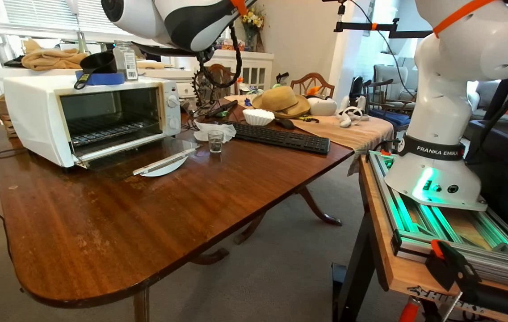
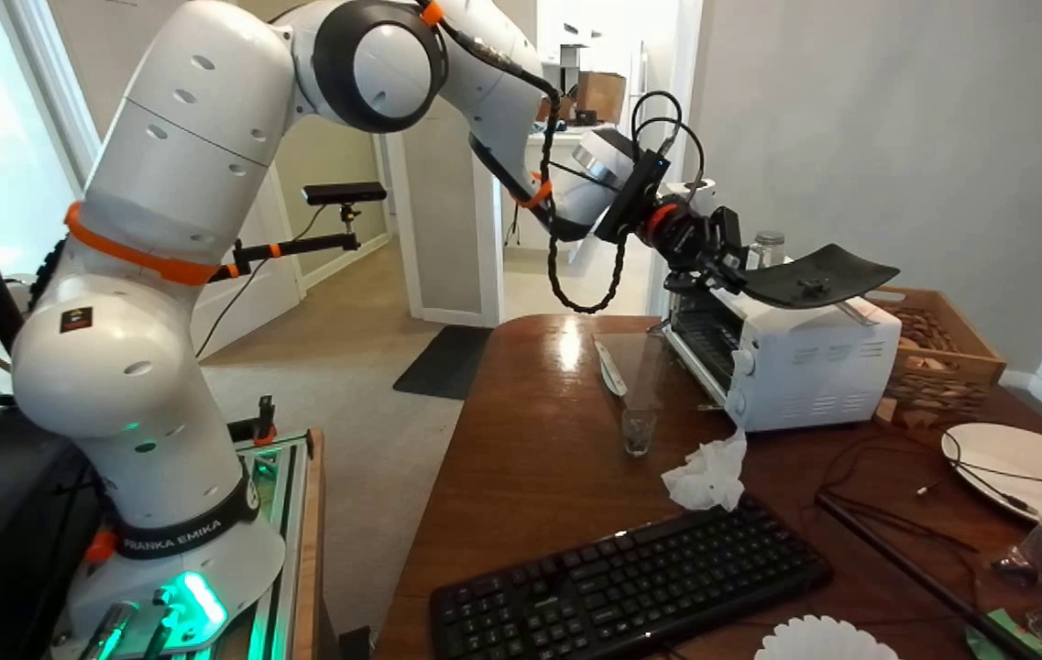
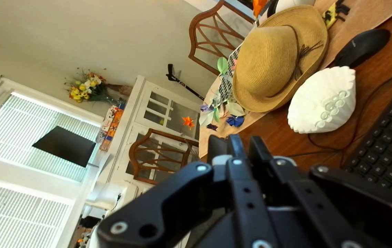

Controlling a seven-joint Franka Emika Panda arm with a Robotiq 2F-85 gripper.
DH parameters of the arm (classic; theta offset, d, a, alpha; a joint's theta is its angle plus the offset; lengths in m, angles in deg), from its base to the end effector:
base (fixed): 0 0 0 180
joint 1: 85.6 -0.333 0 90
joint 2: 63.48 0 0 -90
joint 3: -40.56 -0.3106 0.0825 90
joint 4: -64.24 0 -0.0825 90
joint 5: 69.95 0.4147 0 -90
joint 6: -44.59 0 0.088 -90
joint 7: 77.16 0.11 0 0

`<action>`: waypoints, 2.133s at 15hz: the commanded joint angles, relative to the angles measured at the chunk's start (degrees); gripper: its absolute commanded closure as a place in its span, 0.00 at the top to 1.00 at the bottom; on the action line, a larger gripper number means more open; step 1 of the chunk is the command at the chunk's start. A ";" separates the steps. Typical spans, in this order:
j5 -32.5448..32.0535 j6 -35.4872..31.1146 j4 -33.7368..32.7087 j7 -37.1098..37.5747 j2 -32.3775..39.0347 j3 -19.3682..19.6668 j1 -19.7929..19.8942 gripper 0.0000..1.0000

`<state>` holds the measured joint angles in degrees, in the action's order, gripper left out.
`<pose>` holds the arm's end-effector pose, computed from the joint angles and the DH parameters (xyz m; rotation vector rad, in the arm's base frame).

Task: Remove the black tray from inside the microwave, put it on top of the microwave and move the black pot from the microwave to the table

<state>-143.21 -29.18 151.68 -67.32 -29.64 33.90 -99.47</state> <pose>0.6689 0.1031 0.3343 1.7035 0.3439 -0.3797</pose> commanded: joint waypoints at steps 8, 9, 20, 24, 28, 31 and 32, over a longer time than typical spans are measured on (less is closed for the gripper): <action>-2.15 2.48 -12.74 -2.19 10.60 1.78 -3.25 0.03; -2.16 2.52 -13.69 -2.32 11.32 1.98 -3.45 0.03; -4.30 3.73 -25.66 -6.31 19.89 4.62 -6.49 0.03; -3.98 3.50 -28.96 -7.33 22.62 5.33 -7.02 0.03; -3.91 3.35 -31.80 -8.05 25.04 6.00 -7.67 0.03; -3.90 3.32 -33.69 -8.54 26.53 6.58 -8.17 0.03; -3.93 3.29 -34.30 -8.61 26.97 6.80 -8.37 0.03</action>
<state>-146.13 -27.38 122.04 -73.90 -5.78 39.58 -106.75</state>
